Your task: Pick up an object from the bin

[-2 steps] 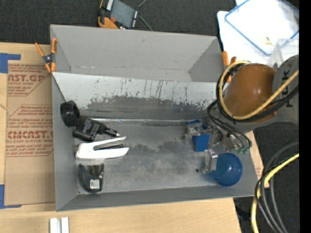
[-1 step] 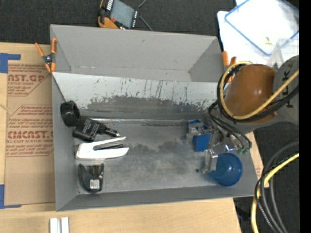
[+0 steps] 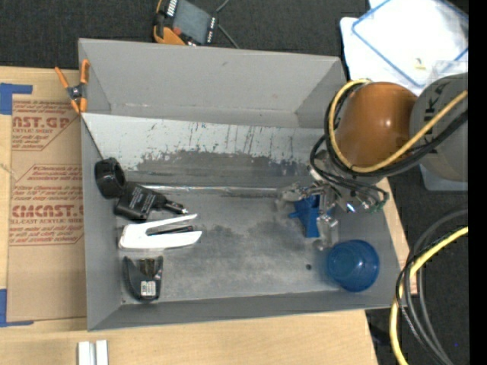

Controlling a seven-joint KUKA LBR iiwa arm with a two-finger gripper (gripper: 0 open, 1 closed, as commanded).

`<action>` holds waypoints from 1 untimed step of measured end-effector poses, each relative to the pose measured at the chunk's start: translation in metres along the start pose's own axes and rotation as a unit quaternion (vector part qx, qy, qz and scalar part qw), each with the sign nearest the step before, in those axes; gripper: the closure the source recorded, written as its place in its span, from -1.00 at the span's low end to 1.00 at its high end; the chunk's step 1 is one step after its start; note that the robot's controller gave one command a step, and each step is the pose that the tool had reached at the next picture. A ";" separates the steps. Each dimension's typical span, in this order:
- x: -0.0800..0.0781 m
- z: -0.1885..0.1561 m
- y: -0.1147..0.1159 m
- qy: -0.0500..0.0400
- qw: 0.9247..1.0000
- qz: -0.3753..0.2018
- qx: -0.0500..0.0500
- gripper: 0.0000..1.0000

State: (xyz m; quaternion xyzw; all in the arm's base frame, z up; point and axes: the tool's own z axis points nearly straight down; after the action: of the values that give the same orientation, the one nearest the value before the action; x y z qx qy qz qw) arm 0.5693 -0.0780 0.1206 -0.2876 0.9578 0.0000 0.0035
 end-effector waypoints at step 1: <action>0.007 0.003 -0.006 -0.002 1.000 0.004 0.000 -1.00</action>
Offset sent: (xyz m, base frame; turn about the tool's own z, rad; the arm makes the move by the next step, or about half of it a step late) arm -0.0553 -0.0172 -0.0264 0.0813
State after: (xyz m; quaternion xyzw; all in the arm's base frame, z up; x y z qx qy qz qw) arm 0.5664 -0.0870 0.1180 -0.2837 0.9589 0.0002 0.0055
